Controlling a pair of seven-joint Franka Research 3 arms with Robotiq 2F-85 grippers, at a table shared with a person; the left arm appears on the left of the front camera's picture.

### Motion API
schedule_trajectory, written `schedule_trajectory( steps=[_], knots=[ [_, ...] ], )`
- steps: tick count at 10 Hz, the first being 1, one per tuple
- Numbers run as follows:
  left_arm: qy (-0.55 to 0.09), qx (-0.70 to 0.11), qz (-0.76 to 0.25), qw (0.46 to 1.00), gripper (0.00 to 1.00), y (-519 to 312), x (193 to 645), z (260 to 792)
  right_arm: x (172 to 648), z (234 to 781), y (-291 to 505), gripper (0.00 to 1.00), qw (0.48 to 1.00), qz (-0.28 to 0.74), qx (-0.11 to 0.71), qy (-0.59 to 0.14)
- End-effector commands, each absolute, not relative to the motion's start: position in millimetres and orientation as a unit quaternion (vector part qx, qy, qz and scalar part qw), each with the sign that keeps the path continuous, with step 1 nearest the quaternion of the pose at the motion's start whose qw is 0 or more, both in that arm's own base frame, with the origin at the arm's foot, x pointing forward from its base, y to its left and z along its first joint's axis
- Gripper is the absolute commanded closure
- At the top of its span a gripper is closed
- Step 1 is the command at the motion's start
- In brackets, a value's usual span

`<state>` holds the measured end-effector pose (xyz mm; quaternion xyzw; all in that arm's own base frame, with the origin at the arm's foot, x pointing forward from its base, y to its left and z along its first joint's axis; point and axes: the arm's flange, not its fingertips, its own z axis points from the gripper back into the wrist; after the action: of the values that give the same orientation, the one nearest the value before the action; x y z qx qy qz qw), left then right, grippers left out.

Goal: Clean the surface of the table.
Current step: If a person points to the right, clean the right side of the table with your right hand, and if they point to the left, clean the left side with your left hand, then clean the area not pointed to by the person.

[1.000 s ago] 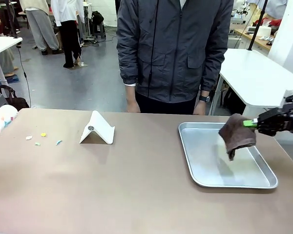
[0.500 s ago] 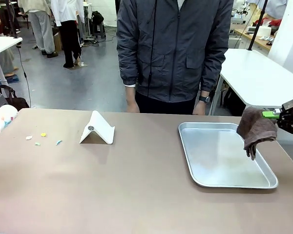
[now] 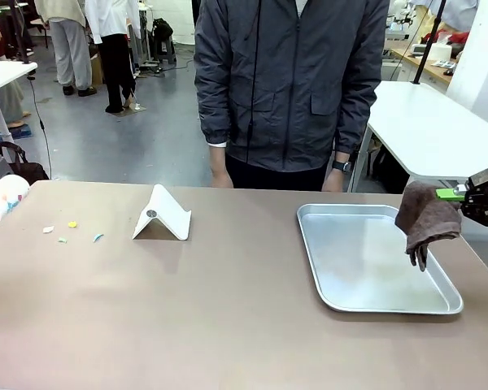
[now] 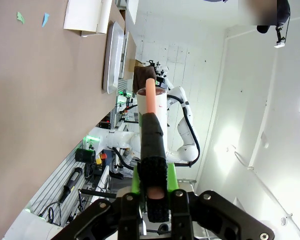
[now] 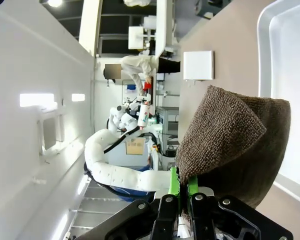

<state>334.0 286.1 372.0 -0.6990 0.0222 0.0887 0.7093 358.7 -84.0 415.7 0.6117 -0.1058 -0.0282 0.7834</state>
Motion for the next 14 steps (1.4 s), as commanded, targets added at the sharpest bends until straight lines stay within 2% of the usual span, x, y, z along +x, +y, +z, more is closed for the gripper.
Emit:
schedule_trajectory(
  steps=[1,14],
  knots=[
    [0.012,-0.705,0.085,0.704,1.0,288.8,333.1,376.3,361.7,418.6,-86.5,0.93,0.782,-0.026,0.613,-0.113],
    [0.012,-0.705,0.085,0.704,1.0,288.8,333.1,376.3,361.7,418.6,-86.5,0.93,0.782,-0.026,0.613,-0.113]
  ],
)
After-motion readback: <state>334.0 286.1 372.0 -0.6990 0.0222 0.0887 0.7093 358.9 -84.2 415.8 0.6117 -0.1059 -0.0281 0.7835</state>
